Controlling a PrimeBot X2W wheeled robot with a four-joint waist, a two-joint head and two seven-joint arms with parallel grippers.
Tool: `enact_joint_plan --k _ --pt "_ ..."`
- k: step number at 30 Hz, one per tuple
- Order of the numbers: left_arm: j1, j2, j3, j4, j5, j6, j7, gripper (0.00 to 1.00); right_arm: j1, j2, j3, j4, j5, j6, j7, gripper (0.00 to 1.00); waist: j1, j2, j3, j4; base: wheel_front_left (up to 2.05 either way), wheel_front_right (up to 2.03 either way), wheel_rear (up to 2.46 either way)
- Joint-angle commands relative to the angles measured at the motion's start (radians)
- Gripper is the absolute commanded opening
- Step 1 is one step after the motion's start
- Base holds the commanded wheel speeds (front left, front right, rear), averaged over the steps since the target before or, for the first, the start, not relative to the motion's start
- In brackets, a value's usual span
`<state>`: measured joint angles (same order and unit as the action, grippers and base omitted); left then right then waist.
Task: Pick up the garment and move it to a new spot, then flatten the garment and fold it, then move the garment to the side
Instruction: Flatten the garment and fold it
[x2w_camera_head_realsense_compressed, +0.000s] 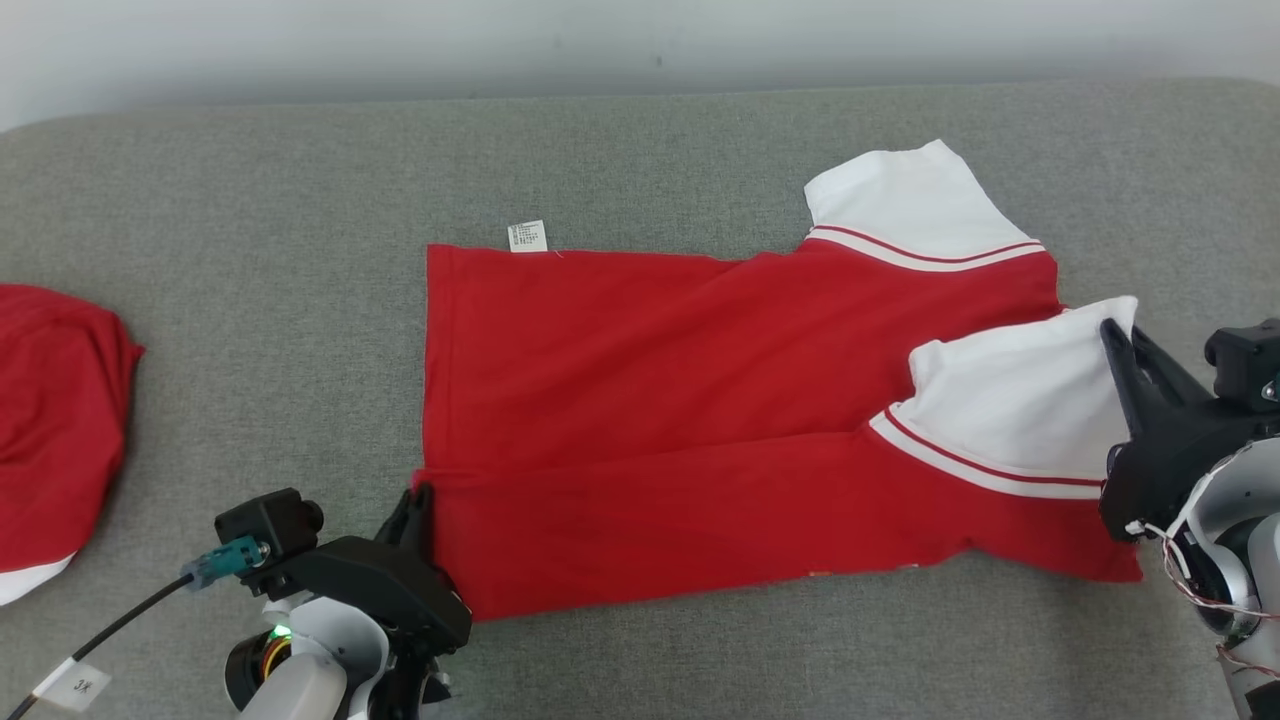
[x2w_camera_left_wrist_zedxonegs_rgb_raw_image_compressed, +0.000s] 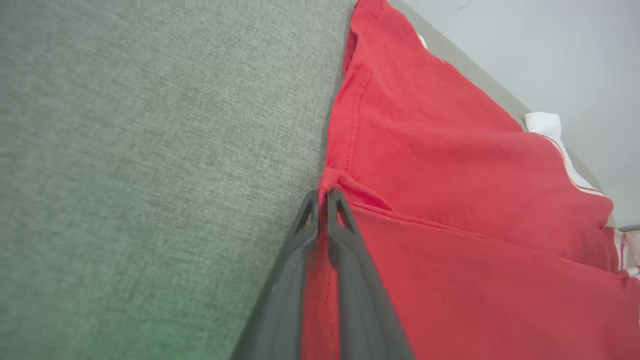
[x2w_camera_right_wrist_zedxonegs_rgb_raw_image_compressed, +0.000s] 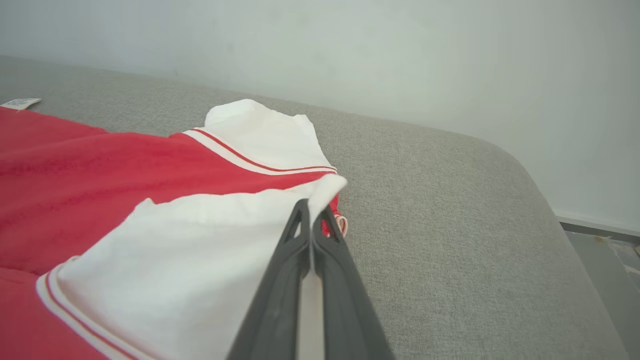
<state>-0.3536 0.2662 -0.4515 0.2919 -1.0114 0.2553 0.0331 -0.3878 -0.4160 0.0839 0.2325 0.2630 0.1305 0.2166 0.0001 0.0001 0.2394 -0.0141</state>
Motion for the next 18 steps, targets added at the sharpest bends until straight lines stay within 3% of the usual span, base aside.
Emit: enact_joint_plan --k 1,9,18 --pt "-0.014 -0.005 -0.002 0.009 0.014 -0.004 -0.018 1.00 -0.017 0.020 -0.021 0.027 -0.014 0.001 -0.018 1.00 -0.0001 -0.0001 -0.007 0.005 0.00 0.00 0.00" --pt "0.019 0.017 -0.015 0.006 0.063 -0.022 -0.089 1.00 0.004 0.109 -0.134 0.054 -0.013 0.001 0.010 1.00 -0.0001 -0.0001 -0.045 0.011 0.00 0.00 0.00" --pt "0.126 0.054 -0.101 -0.041 0.174 0.011 -0.153 1.00 0.157 0.207 -0.256 -0.043 -0.015 0.001 0.295 1.00 -0.0001 -0.0001 -0.084 0.004 0.00 0.00 0.00"
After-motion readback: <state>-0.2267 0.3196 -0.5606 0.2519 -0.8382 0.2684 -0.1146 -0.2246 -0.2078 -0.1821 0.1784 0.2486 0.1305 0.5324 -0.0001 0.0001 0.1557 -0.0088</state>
